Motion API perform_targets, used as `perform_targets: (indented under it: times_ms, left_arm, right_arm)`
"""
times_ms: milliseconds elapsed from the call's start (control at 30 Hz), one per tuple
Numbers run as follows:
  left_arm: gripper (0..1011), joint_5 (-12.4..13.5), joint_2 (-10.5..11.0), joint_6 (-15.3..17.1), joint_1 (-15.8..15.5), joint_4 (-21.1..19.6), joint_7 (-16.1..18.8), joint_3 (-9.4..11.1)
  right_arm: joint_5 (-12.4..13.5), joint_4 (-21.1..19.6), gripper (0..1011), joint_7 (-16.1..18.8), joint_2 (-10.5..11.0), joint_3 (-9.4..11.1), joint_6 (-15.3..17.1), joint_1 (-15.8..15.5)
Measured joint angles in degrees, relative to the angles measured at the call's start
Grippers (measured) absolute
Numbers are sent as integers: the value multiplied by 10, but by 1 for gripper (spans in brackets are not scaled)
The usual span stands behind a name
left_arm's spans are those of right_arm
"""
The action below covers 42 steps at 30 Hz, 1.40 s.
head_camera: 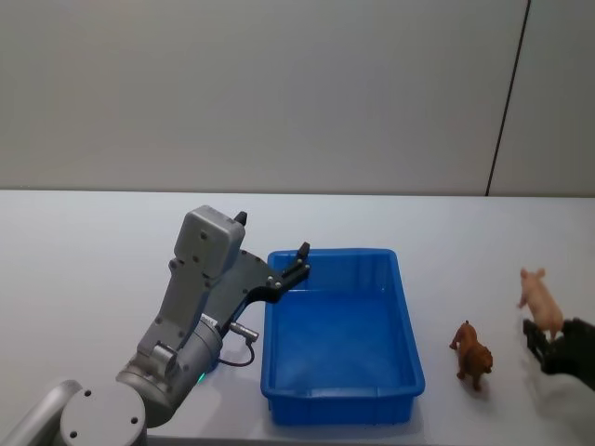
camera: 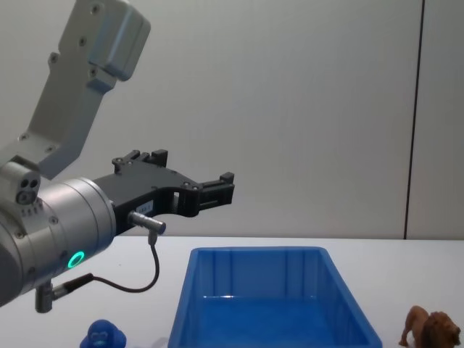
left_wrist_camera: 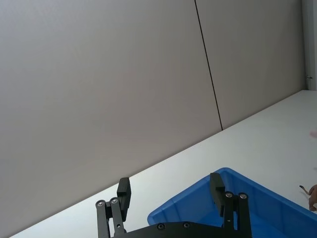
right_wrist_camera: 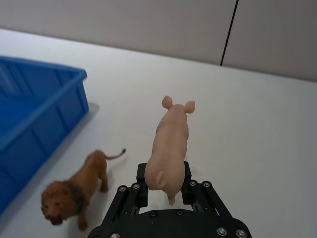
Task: Pick up the two dolls from the table and place them into the box.
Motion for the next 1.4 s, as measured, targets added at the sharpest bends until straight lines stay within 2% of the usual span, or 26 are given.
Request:
perform_targets:
  times_ms: [267,633,967,1267,1400]
  left_arm:
    - [1001,0,0,0,0,0,0,0]
    - [1001,0,0,0,0,0,0,0]
    - [1001,0,0,0,0,0,0,0]
    - [1002,0,0,0,0,0,0,0]
    - [1001,0,0,0,0,0,0,0]
  right_arm:
    - [13,-23,351,23,-3,1,-20,13]
    - [14,-51,351,74,-16,-11,-9,43]
    - [-18,-61,351,123,-46,-45,39,75]
    - [-53,-63,351,140,-69,-75,76,88]
    - [-64,-62,407,141,-76,-84,86,91]
